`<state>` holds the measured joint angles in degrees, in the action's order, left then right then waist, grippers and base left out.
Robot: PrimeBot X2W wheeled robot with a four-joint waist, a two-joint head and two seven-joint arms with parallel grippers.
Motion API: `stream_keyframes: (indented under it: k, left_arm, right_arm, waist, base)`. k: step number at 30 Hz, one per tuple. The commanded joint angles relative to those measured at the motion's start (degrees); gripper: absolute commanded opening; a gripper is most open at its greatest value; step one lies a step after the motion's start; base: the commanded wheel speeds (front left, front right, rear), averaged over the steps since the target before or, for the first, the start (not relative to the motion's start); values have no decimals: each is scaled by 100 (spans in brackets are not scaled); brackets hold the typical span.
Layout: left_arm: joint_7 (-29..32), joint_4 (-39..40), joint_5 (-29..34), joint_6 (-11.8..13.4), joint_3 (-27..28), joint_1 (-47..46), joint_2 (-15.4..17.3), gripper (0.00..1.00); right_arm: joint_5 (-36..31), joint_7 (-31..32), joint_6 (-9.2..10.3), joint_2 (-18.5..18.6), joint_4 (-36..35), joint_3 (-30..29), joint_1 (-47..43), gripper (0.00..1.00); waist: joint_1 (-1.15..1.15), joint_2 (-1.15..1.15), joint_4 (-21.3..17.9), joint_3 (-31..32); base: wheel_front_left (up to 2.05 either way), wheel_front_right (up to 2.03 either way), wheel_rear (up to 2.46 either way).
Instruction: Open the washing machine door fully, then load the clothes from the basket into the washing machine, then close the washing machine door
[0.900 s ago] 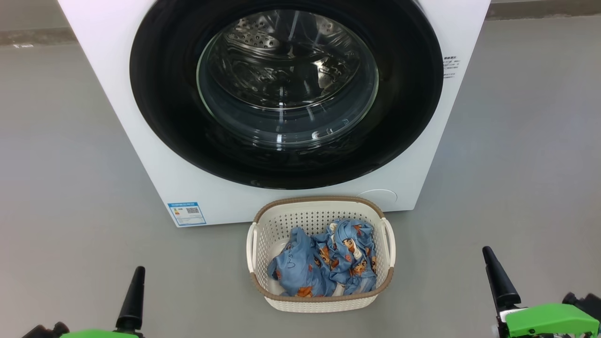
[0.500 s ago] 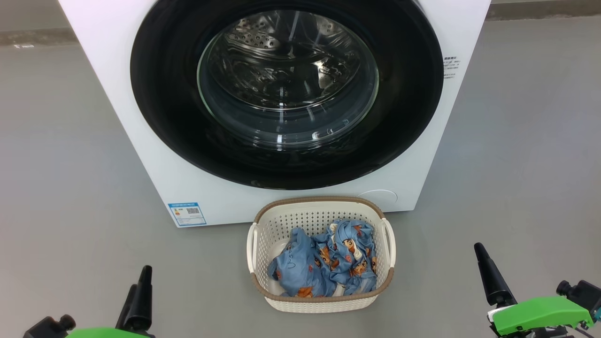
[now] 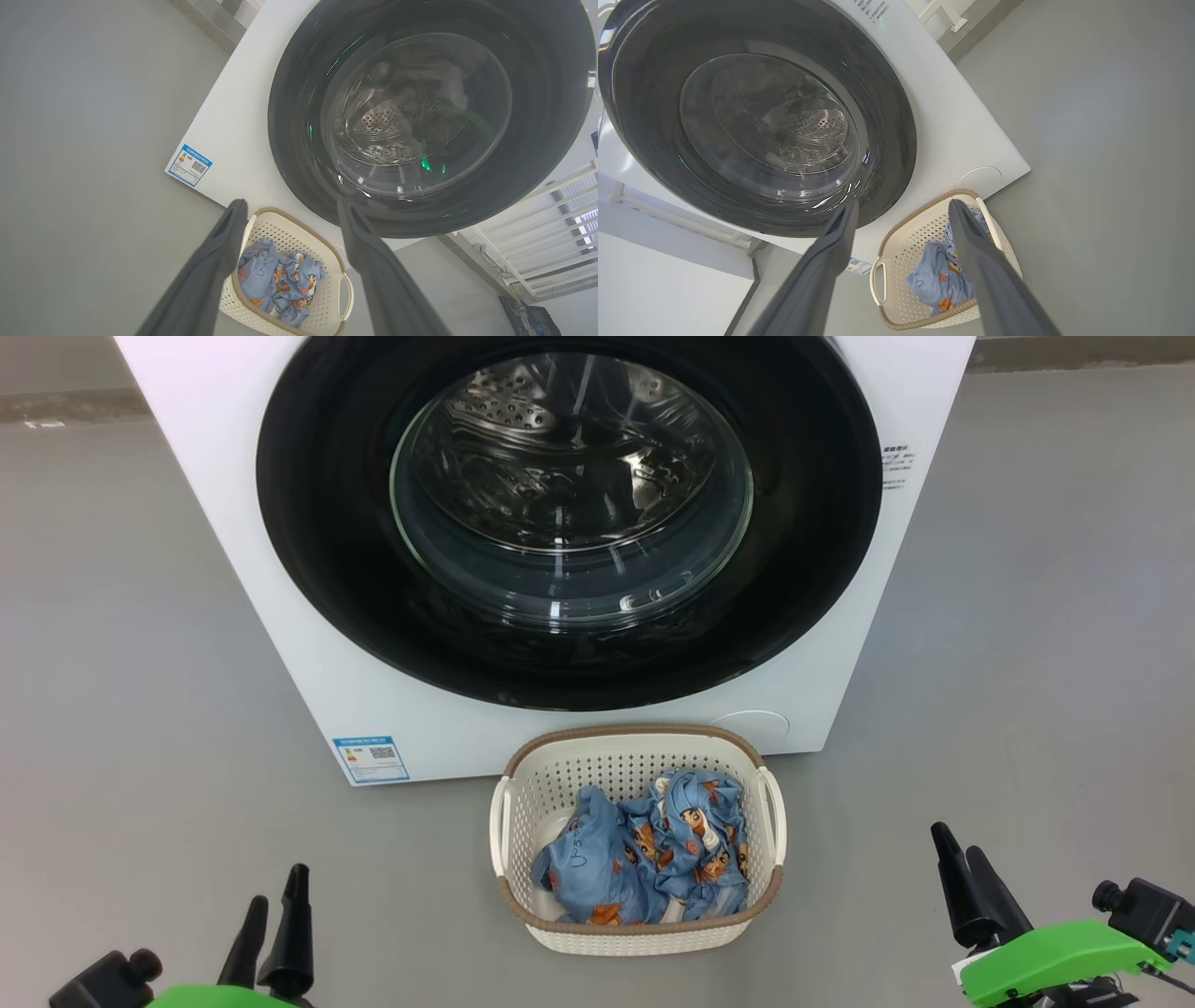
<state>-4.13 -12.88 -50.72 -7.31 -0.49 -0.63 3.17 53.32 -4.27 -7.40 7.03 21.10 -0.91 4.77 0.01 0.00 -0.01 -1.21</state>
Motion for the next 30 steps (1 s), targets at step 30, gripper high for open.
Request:
stream_keyframes:
  k: [30]
  left_arm:
    - [-580, 351, 2183, -13, -14, -270, 247, 100]
  right_arm:
    - [-1982, -569, -7, 250, 75, 211, 470, 100]
  waist:
    - [-1, 0, -61, -51]
  base:
    - [0, 0, 0]
